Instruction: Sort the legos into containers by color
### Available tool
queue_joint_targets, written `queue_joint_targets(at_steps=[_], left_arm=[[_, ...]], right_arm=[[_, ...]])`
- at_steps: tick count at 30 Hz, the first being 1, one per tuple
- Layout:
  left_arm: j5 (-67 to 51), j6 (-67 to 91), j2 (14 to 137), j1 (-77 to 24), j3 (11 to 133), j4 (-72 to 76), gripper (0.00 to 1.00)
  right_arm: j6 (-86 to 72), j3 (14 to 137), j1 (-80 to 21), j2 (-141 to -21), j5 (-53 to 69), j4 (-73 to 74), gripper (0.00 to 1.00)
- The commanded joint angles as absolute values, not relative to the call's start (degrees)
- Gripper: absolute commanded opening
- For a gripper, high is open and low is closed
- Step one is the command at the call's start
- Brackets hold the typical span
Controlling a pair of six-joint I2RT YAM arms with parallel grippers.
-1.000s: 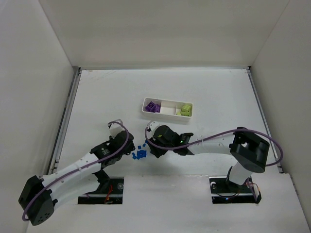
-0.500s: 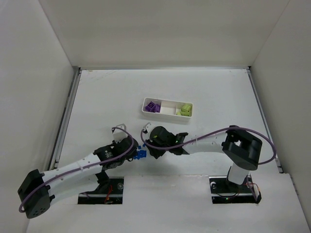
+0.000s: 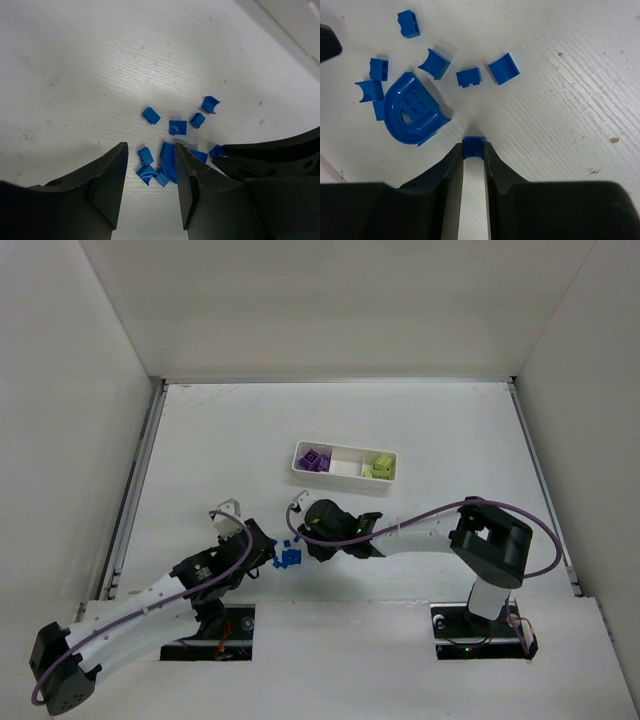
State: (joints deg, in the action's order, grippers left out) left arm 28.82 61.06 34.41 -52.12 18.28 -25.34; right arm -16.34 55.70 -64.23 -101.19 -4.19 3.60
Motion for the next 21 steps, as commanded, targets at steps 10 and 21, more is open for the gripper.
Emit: queue_joint_targets(at_steps=[10,21], left_arm=[[26.8,64.4,32.3,-50.3,16.3,-24.5,0.36],[28.9,61.6,39.0,-53.0,17.3,-20.7,0.37]], right_arm=[[-19.2,55.5,-57.3,-90.2,-7.0,1.3,0.19],[-20.2,65.9,-41.8,-96.2,-12.7,2.1,0.19]])
